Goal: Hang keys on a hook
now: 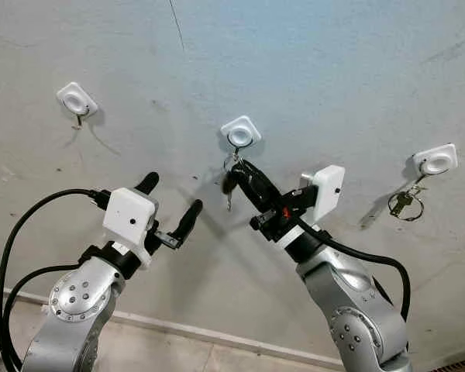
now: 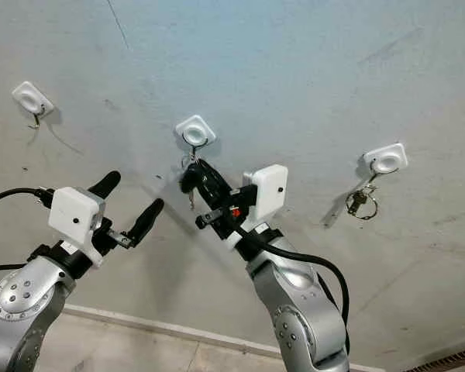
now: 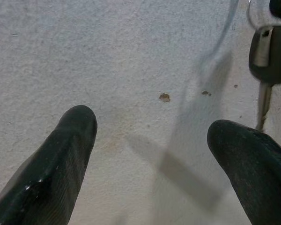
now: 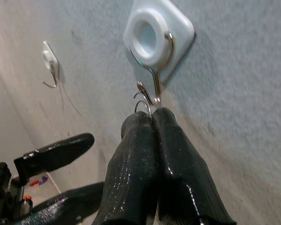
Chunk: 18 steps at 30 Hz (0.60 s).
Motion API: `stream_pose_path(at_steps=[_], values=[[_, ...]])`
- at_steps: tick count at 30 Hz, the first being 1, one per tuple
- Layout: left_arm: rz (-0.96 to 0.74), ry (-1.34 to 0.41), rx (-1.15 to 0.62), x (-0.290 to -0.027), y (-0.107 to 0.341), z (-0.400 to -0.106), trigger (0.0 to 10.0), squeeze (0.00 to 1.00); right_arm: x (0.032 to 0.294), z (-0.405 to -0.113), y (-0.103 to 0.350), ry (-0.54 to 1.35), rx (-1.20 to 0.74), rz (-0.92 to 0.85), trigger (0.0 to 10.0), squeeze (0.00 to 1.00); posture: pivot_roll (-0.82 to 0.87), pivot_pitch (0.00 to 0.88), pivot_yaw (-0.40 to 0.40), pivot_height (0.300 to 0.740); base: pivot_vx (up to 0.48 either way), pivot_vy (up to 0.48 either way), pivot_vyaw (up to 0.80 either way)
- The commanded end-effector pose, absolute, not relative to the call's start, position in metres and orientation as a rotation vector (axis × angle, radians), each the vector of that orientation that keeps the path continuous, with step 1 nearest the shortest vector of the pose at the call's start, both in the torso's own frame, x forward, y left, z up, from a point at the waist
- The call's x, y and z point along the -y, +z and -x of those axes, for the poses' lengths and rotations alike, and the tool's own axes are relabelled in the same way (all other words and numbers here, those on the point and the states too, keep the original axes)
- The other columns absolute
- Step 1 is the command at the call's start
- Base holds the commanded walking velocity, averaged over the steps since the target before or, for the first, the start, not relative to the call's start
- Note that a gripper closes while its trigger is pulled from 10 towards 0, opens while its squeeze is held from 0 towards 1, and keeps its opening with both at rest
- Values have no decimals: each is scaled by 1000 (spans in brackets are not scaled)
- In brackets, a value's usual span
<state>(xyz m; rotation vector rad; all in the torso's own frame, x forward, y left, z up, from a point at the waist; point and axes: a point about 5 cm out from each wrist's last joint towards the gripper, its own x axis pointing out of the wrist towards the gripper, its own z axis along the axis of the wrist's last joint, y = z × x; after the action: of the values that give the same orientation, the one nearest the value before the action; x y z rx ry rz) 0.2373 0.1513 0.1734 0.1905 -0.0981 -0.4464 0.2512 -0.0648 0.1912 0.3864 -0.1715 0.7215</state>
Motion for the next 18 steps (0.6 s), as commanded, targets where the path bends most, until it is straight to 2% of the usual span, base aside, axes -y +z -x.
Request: stream_pose_path(at_steps=[1,12,18], values=[[-192,-464,117,-148,179,-236,10000,0,65,-252,190,719,173,-381,10000,0,250,61,-70,740,0,0,0],[-188,-462,113,-148,179,-236,10000,0,66,-254,187,686,169,-386,10000,0,255,63,-72,740,0,0,0],[-189,-459,114,-148,179,-236,10000,0,68,-248,206,760,219,-482,10000,0,253,63,-73,740,0,0,0]])
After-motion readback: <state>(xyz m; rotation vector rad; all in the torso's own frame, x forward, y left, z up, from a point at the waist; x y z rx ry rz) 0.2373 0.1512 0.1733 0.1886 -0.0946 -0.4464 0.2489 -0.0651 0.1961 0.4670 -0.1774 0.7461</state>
